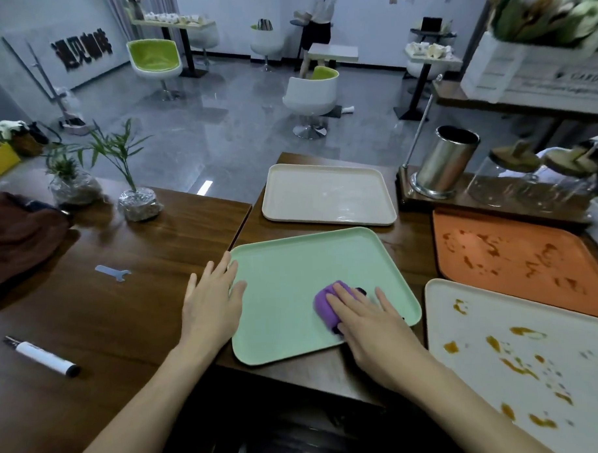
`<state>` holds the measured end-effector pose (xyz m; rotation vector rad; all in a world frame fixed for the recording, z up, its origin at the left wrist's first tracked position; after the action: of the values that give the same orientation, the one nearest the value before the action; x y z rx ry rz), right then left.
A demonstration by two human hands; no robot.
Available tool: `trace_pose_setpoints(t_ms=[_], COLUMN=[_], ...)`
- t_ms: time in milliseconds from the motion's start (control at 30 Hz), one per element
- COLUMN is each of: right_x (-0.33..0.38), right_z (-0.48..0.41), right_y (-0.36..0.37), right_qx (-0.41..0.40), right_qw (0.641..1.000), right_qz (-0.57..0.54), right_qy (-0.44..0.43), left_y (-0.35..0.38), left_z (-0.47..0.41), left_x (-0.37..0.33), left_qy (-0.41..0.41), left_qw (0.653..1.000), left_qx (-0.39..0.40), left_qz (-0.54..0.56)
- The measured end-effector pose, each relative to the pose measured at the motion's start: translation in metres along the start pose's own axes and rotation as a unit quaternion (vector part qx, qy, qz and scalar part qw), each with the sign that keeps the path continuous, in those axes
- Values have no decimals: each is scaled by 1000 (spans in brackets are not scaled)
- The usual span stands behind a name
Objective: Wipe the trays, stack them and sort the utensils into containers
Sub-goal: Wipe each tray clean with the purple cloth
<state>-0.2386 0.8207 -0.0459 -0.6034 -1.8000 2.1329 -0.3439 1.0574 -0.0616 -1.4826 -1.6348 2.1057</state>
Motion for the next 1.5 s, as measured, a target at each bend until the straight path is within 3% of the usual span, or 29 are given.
trace_pose_setpoints(t_ms=[133, 400, 667, 833, 967, 1100, 1233, 1333, 1500], right_x=[-62, -68, -5, -45, -103, -157, -181, -162, -154], right_z=[1, -47, -29, 17, 64, 109, 136, 145, 148], right_y=[5, -22, -29, -42, -57, -47, -19, 10, 12], right_qx=[30, -16, -46, -128, -183, -185, -120, -40, -28], right_qw=[993, 993, 985, 936, 905, 924, 969, 992, 994], right_qz=[48, -32, -167, -324, -373, -321, -205, -114, -86], right_qy=[103, 114, 7, 56, 94, 99, 63, -17, -61], left_y=[1, -4, -7, -21, -7, 58, 119, 151, 170], left_z=[0, 3, 1, 3, 33, 100, 158, 185, 211], left_x=[1, 1, -4, -23, -107, -191, -225, -226, -225], left_qy=[1, -13, -21, -21, 76, 149, 133, 113, 82], left_qw=[1000, 999, 1000, 998, 992, 980, 975, 980, 987], left_qx=[-1, -6, -11, -49, -89, -40, 44, 109, 137], left_qz=[7, 44, 19, -19, 36, 124, 172, 126, 6])
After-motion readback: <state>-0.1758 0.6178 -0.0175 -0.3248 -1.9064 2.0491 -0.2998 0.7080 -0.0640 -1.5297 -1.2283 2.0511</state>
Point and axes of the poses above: each hand's wrist, its own z-axis away from the middle knuckle, its own y-axis out of the palm, x = y × z, the point moved 10 cm from there along -z, towards the middle knuckle, and after that the axes turned 14 degrees about z, right-handed, at the moved point
